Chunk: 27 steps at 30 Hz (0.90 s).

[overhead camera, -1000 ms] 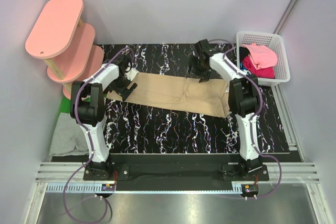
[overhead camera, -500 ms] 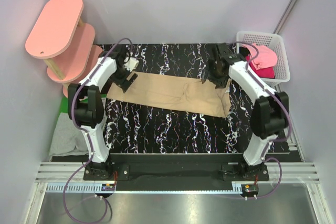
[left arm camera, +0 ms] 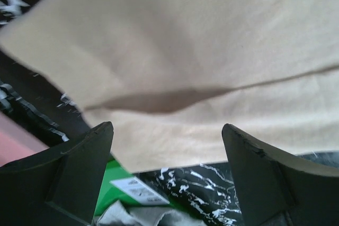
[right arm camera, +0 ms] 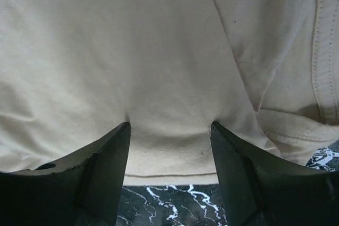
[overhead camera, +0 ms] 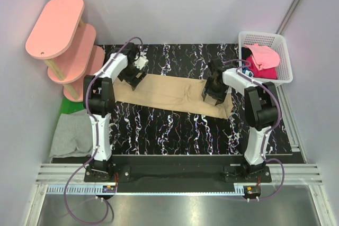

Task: Fold and stack the t-shirts
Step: Fold the tshirt

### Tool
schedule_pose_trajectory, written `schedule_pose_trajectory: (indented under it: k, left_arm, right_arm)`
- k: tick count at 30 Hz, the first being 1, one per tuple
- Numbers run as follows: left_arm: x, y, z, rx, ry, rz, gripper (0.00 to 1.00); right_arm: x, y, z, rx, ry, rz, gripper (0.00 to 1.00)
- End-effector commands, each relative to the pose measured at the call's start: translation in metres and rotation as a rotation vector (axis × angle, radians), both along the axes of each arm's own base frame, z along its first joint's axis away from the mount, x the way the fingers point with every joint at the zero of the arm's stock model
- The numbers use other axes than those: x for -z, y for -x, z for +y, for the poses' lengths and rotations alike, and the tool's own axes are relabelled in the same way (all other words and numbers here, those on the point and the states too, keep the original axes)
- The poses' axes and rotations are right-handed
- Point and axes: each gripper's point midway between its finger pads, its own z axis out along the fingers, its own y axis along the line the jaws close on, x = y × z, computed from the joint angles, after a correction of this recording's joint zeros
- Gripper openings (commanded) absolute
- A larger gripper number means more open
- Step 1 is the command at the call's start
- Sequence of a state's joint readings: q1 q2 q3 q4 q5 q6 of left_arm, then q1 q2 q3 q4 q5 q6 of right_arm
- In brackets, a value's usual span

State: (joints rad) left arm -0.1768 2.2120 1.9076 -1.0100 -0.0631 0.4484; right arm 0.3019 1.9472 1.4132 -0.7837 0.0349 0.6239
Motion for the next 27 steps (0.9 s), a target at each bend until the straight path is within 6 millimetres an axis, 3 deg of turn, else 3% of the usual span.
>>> schedule_pose_trajectory:
  k: [1,7,10,11,12,15,21,26,27]
  left_arm:
    - [-0.002,-0.014,0.002,0.01,-0.01,-0.019,0.89]
    - [0.024,-0.005,0.032,-0.062,-0.12,0.042,0.88]
    - [0.031,0.016,0.047,-0.086,-0.162,0.083,0.87]
    - [0.04,0.032,0.053,-0.087,-0.183,0.124,0.86]
    - [0.032,0.034,0.054,-0.087,-0.184,0.097,0.86]
    - [0.037,0.059,0.056,-0.089,-0.183,0.132,0.85]
    - [0.031,0.099,0.027,-0.037,-0.135,0.163,0.84]
    - [0.026,0.134,-0.026,0.053,-0.04,0.222,0.85]
    - [0.027,0.14,-0.031,0.061,-0.033,0.244,0.85]
  right_arm:
    - [0.006,-0.008,-0.004,0.035,0.05,0.011,0.69]
    - [0.012,-0.013,-0.016,0.056,0.111,0.05,0.67]
    - [0.009,-0.022,-0.021,0.064,0.123,0.039,0.68]
    - [0.004,-0.029,-0.021,0.065,0.119,0.023,0.68]
    - [0.008,-0.031,-0.022,0.065,0.119,0.032,0.68]
    - [0.012,-0.044,-0.027,0.067,0.118,0.039,0.68]
    - [0.021,-0.07,-0.036,0.059,0.128,0.048,0.68]
    - [0.02,-0.1,-0.041,0.087,0.062,0.024,0.68]
    - [0.027,-0.103,-0.039,0.09,0.034,0.038,0.68]
